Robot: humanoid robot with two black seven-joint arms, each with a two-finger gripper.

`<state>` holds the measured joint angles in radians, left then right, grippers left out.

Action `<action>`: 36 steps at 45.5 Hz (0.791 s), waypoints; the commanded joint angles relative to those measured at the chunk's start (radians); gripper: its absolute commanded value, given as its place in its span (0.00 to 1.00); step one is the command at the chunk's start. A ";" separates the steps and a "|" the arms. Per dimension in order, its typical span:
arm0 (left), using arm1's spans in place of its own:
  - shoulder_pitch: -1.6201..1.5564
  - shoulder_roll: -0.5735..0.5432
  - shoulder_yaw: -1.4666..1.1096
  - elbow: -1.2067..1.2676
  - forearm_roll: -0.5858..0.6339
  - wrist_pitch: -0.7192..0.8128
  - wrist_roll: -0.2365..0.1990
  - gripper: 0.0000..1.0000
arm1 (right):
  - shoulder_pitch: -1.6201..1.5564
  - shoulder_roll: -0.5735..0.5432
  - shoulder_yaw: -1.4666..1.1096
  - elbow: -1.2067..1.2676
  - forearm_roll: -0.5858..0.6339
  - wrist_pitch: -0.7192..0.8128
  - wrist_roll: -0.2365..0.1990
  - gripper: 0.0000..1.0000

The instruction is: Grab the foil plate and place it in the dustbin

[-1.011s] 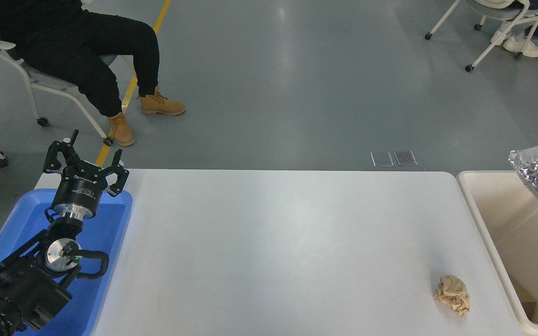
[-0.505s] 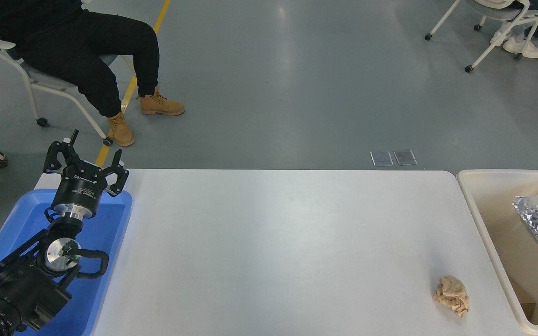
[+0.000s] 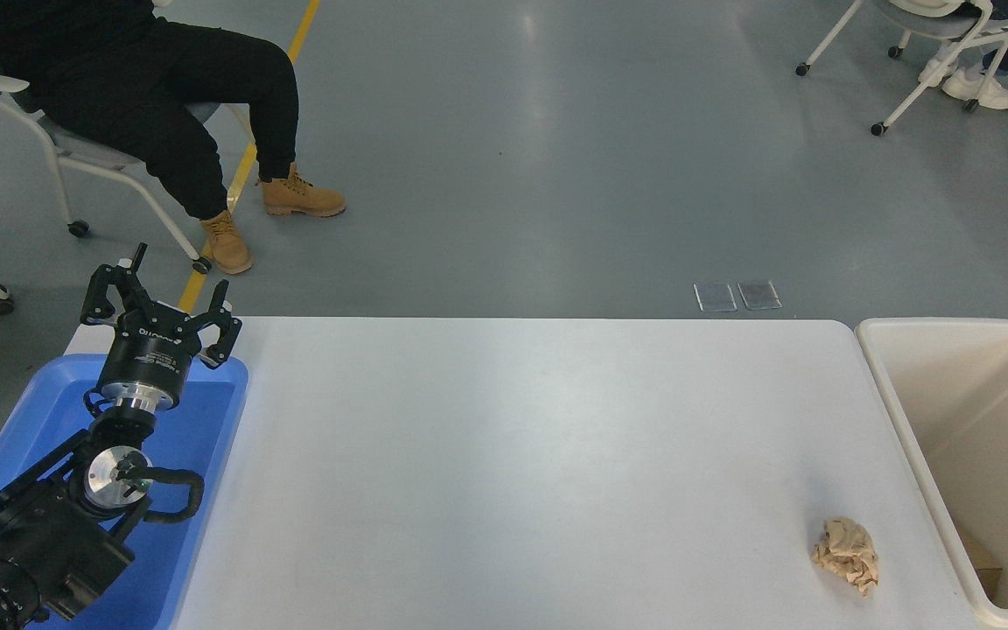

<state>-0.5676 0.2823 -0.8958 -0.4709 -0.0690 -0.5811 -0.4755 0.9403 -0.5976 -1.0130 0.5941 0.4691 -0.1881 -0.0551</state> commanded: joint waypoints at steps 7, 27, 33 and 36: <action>0.000 0.000 0.000 0.000 0.000 0.000 0.000 0.99 | 0.328 0.044 -0.007 0.007 -0.311 0.025 0.001 1.00; 0.000 0.000 0.000 0.000 0.000 0.000 0.000 0.99 | 0.738 0.263 -0.101 0.269 -0.316 0.297 -0.009 1.00; 0.000 0.000 0.002 0.000 0.000 0.000 0.000 0.99 | 0.825 0.292 -0.164 0.386 -0.317 0.357 -0.009 1.00; 0.000 0.000 0.002 0.000 0.000 0.001 0.000 0.99 | 0.870 0.291 -0.176 0.461 -0.329 0.374 -0.011 1.00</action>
<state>-0.5676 0.2822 -0.8954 -0.4710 -0.0690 -0.5815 -0.4755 1.6329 -0.3594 -1.1124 0.8563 0.1611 0.0861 -0.0628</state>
